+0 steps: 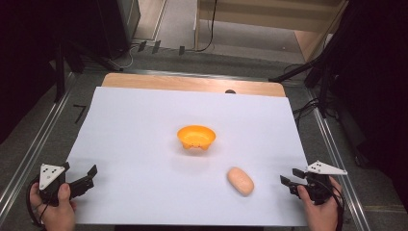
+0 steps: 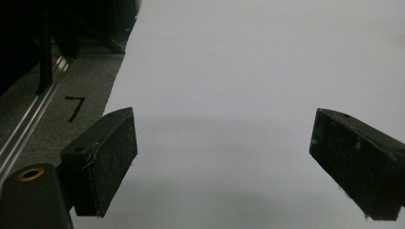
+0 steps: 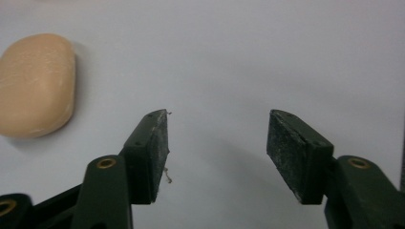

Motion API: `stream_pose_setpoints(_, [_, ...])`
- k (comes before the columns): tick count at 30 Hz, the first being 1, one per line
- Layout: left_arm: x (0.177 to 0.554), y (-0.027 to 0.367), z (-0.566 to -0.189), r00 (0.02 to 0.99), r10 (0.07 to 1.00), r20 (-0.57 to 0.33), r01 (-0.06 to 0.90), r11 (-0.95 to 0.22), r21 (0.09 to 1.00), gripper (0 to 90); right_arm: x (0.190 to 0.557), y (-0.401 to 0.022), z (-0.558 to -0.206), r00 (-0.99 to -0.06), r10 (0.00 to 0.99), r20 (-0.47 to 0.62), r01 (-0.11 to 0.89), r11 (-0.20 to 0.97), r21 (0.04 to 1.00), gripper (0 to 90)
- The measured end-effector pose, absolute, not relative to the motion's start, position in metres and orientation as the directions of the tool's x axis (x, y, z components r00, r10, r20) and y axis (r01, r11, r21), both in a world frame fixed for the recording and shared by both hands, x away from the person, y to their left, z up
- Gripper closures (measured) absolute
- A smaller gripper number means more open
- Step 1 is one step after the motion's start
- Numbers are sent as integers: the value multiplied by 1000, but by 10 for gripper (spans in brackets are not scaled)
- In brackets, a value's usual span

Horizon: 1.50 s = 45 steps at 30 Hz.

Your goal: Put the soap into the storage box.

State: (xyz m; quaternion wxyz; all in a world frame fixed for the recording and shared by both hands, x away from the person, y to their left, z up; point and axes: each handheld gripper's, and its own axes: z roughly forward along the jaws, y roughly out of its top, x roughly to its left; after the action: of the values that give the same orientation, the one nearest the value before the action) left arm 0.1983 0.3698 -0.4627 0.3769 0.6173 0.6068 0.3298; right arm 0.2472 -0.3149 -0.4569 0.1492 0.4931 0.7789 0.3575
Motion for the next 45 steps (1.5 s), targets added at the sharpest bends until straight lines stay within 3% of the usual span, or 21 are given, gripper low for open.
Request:
stream_pose_setpoints(4, [199,370,-463,44,998,-51,502,22,865,96,252,-311,-451,-479,870,121,688,286,666,327])
stream_pose_setpoints(8, [199,369,-463,43,998,-48,503,20,864,96,259,-302,-444,-492,862,122,735,337,588,207])
stream_pose_setpoints(14, [199,369,-463,42,998,-47,504,19,864,96,267,-290,-439,-521,842,141,769,392,505,139])
stream_pose_setpoints(45, [199,369,-463,43,998,-49,505,20,863,96,278,-220,-432,-637,757,147,723,519,456,143])
